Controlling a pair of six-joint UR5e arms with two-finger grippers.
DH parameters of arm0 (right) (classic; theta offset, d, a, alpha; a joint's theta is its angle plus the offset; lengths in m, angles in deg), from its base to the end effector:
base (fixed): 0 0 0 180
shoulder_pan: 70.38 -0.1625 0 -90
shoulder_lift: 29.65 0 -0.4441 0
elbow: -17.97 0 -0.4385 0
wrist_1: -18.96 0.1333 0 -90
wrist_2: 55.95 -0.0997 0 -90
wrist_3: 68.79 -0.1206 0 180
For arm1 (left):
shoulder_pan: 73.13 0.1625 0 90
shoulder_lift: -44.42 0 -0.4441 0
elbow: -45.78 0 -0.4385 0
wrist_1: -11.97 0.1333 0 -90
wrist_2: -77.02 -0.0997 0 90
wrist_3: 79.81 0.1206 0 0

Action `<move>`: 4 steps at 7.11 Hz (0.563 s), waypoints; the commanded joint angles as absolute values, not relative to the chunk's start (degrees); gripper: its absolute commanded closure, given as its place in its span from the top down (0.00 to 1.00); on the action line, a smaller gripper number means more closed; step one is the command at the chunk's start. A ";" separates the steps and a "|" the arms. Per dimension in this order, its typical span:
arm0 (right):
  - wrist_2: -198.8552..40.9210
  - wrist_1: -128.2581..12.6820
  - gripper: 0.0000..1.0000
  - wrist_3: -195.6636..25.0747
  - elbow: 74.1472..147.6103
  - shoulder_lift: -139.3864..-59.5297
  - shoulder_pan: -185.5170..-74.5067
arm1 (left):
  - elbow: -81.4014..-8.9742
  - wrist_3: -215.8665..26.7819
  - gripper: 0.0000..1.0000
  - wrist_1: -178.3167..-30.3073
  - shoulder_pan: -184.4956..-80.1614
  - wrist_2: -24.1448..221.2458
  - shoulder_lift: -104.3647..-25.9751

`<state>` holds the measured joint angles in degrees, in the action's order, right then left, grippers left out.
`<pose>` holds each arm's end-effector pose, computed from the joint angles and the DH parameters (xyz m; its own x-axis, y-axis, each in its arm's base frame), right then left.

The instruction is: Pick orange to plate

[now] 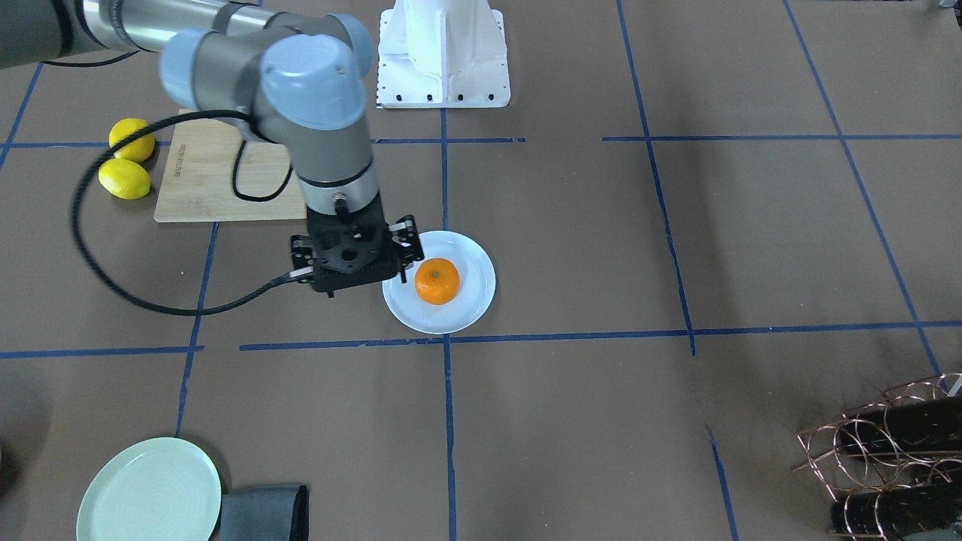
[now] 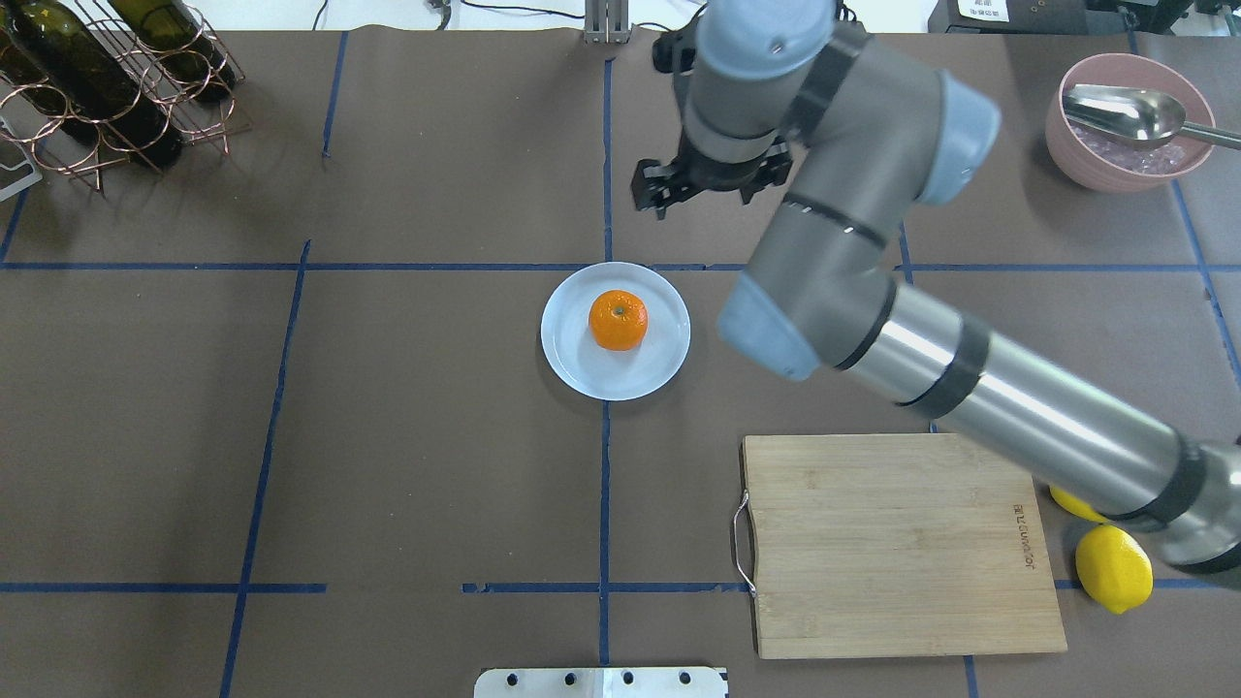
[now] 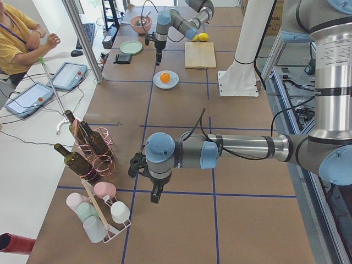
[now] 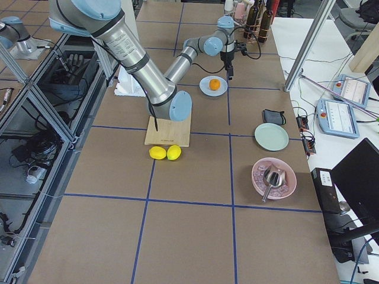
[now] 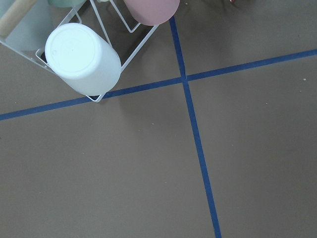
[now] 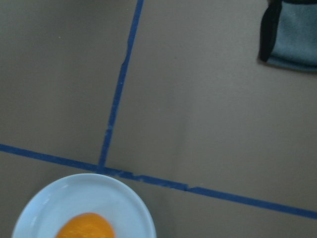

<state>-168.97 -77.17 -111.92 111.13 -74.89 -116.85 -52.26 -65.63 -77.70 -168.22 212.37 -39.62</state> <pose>-0.4575 -0.6066 0.1687 0.7071 -0.2309 0.6684 0.0413 0.9570 0.2870 -0.0912 -0.4882 0.6700 0.7023 0.2044 -0.6819 -0.0860 0.9752 0.2038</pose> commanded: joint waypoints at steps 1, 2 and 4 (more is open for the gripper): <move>-182.10 -79.22 1.00 -87.29 116.49 -84.97 -132.88 | -52.48 -71.23 1.00 -77.33 -168.14 212.63 -39.86; -186.51 -79.22 1.00 -76.98 116.67 -90.85 -139.40 | -52.57 -72.33 1.00 -77.59 -168.14 212.81 -40.04; -186.73 -79.65 1.00 -60.87 113.54 -99.49 -149.70 | -54.06 -71.82 1.00 -77.86 -168.14 212.63 -39.77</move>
<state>-185.84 -79.33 -71.02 115.63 -94.23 -143.15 -53.35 -71.82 -77.67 -168.15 212.74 -39.83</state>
